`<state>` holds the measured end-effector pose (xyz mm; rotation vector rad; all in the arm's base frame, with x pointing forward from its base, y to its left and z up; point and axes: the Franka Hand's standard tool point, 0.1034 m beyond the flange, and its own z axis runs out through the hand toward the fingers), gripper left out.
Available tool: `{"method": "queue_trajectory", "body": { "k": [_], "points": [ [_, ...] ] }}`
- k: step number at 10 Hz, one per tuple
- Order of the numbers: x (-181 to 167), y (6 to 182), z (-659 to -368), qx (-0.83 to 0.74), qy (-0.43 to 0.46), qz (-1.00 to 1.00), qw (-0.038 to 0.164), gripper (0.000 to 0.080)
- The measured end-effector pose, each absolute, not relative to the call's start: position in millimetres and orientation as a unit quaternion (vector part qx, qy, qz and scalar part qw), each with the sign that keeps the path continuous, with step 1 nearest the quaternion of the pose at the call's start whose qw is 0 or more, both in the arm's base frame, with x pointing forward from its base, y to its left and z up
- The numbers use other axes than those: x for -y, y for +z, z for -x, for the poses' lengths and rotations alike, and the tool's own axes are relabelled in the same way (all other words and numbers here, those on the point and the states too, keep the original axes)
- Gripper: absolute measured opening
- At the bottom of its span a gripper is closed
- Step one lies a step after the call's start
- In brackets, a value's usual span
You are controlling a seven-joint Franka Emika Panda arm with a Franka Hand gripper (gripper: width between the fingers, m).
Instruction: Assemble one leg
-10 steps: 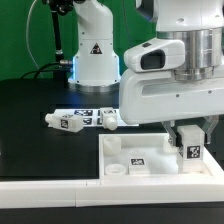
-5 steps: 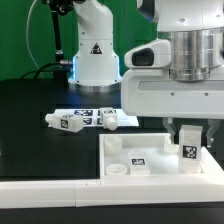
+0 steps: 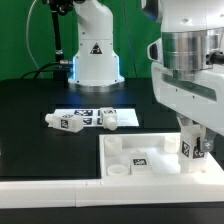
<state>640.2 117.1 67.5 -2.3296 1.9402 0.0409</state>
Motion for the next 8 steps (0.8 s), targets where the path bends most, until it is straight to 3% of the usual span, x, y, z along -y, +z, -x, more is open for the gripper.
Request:
{"method": "queue_trajectory", "body": {
  "k": [5,8],
  "points": [
    [-116.2,67.6,-641.3,-0.746,0.021,0.664,0.057,0.0284],
    [-114.4,66.9,-642.7,-0.826,0.01,0.557,0.084,0.0284]
  ]
}}
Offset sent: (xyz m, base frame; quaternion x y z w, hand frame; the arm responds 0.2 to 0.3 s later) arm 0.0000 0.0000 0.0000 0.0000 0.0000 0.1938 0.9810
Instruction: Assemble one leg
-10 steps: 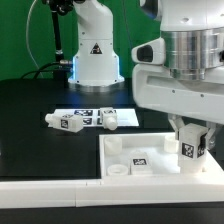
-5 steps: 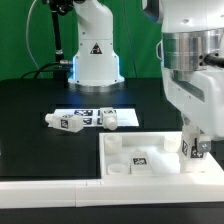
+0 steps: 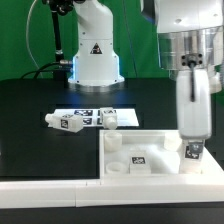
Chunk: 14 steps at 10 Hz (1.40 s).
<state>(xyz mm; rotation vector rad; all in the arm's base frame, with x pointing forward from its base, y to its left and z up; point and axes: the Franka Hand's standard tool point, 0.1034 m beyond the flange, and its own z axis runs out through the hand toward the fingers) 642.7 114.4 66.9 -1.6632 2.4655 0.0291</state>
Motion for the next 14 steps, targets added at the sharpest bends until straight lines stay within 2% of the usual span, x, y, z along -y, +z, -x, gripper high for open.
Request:
{"method": "queue_trajectory", "body": {
  "k": [1,3,4,5,6,7,9,12,13,14],
  "points": [
    [-114,66.8,-642,-0.831,0.003,0.548,0.093,0.0284],
    [-111,67.0,-641,-0.83,0.0,0.55,0.096,0.0285],
    [-113,66.4,-640,-0.828,0.0,0.552,0.096,0.0336],
    [-113,65.7,-640,-0.828,0.0,0.553,0.095,0.0481],
    [-113,65.4,-640,-0.826,0.0,0.555,0.095,0.0481],
    [-113,65.8,-640,-0.821,-0.001,0.562,0.095,0.0611],
    [-112,80.8,-645,-0.774,-0.006,0.625,0.101,0.0642],
    [-113,123.6,-657,-0.741,-0.018,0.66,0.125,0.0649],
    [-114,130.7,-659,-0.743,-0.017,0.656,0.129,0.0649],
    [-114,127.6,-658,-0.742,-0.017,0.658,0.127,0.0649]
  ]
}}
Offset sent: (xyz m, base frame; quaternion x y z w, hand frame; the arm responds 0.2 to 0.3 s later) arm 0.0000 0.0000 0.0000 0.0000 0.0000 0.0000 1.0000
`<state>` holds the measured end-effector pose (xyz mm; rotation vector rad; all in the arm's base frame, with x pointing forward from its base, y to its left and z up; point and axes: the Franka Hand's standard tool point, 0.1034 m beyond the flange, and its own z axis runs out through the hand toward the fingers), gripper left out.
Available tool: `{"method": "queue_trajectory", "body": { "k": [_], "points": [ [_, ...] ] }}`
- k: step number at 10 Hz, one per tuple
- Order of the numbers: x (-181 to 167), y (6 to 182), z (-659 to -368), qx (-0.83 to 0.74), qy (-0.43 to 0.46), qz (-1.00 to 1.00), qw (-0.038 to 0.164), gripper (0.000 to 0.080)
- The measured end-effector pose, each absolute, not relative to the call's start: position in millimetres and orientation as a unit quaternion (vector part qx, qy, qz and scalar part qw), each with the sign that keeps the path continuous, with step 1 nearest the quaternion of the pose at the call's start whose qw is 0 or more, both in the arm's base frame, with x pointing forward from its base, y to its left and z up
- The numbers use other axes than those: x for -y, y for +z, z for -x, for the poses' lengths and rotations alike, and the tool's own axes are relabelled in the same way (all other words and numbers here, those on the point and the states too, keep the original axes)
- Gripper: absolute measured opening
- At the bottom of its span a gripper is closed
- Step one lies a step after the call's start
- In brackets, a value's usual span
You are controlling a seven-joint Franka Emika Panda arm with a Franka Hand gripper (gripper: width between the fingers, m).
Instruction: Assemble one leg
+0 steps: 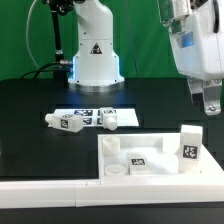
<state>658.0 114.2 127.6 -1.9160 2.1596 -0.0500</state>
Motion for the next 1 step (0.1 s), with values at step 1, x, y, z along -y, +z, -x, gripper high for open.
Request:
{"method": "queue_trajectory", "body": {
  "k": [1],
  "points": [
    [-114.3,127.0,-657.8,-0.742,-0.017,0.658,0.126,0.0649]
  ]
}}
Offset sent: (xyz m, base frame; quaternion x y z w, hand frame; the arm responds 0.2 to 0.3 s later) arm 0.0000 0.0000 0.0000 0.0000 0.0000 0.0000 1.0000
